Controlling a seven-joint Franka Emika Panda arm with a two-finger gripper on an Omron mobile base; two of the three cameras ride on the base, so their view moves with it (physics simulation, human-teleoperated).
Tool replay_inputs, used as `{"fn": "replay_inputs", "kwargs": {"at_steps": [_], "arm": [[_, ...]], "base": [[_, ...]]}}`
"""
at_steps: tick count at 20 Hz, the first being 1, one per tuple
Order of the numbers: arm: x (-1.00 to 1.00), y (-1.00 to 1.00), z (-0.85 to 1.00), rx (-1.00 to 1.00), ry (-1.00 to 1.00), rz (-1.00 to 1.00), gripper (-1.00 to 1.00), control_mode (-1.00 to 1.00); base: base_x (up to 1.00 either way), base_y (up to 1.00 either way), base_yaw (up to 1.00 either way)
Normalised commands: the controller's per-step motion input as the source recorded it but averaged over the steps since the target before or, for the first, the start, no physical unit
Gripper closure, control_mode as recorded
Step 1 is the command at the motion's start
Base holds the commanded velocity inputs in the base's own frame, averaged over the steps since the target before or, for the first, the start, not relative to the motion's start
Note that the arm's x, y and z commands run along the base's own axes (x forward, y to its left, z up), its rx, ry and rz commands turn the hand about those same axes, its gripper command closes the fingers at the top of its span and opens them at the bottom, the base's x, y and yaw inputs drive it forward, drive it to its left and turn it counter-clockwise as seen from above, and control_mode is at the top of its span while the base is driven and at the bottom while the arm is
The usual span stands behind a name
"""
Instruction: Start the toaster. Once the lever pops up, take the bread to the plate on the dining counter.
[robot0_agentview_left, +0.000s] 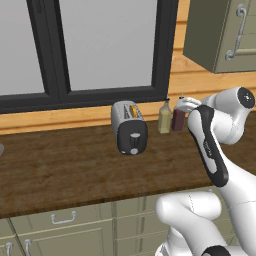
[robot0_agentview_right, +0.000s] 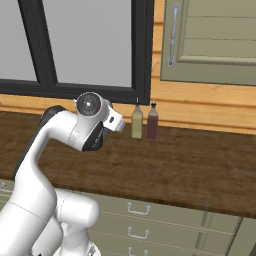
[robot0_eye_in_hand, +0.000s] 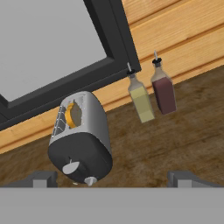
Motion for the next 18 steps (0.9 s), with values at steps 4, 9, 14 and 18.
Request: {"fn": "replay_inputs", "kwargs": {"at_steps": [4,9,14,18], "arm": [[0.0,0.0,0.0,0.0,0.0,0.0,-1.0,-1.0],[0.0,0.0,0.0,0.0,0.0,0.0,-1.0,-1.0],[0.0,0.0,0.0,0.0,0.0,0.0,-1.0,-1.0],[0.0,0.0,0.0,0.0,0.0,0.0,-1.0,-1.0]], "base": [[0.0,0.0,0.0],[0.0,0.0,0.0],[0.0,0.0,0.0],[0.0,0.0,0.0]]}}
